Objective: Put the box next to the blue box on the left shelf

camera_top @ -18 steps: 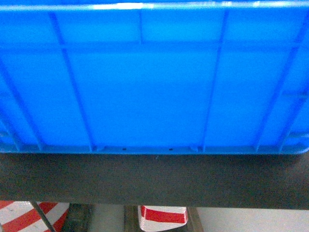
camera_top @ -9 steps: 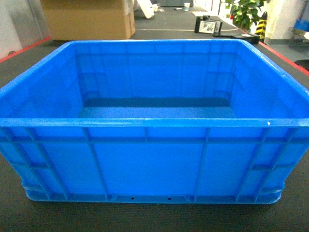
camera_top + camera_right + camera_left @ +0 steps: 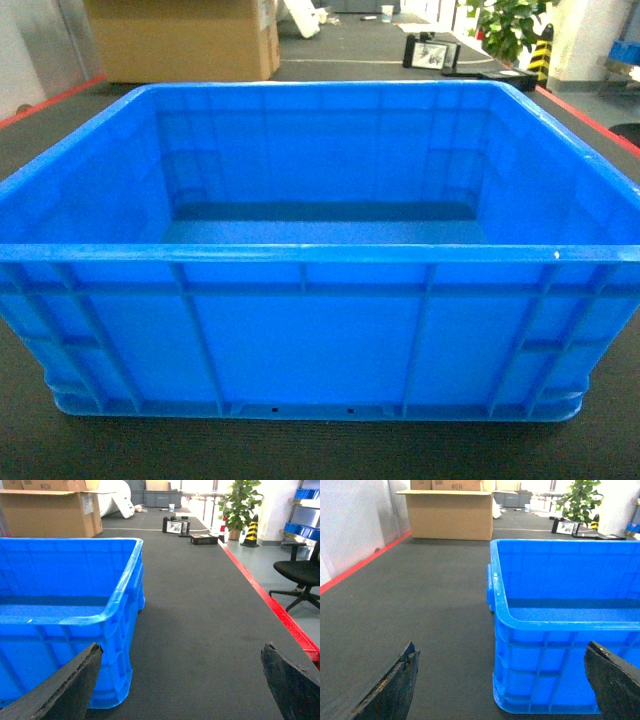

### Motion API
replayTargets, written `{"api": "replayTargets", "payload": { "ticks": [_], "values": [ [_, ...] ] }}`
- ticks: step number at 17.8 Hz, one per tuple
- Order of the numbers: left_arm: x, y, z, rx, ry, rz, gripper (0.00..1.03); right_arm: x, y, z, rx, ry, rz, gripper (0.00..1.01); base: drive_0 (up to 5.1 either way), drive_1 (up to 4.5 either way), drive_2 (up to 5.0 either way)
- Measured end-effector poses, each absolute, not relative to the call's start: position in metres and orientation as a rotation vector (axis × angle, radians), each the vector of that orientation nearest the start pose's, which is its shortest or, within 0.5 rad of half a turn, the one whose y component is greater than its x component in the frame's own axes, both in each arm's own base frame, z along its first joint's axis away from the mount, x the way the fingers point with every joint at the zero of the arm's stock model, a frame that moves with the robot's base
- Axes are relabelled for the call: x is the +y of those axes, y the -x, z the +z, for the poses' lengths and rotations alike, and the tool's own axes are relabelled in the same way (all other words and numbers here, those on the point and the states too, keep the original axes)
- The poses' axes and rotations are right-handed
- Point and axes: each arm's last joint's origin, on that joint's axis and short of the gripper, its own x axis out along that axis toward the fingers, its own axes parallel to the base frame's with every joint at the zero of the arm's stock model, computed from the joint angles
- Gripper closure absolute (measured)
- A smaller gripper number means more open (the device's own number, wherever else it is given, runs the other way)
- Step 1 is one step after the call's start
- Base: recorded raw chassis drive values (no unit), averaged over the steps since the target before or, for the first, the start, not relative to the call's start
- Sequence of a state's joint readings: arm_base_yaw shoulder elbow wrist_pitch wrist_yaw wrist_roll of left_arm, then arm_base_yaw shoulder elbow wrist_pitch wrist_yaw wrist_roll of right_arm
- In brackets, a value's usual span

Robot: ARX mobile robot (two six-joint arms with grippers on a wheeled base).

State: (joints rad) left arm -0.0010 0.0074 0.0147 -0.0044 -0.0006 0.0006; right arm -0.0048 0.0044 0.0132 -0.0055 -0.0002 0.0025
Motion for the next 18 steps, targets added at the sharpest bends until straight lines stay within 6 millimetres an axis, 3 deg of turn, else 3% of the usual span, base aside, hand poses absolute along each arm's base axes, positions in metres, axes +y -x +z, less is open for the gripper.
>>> {"api": "replayTargets", "payload": {
  "ticks": [18],
  "values": [
    [-0.0001,-0.0973,0.1675,-0.003,-0.001,0.000,0.05,-0.0005,-0.0972,0.1671,-0.003,-0.002,-0.005,0.03,0.0,0.00,0.0]
  ]
}}
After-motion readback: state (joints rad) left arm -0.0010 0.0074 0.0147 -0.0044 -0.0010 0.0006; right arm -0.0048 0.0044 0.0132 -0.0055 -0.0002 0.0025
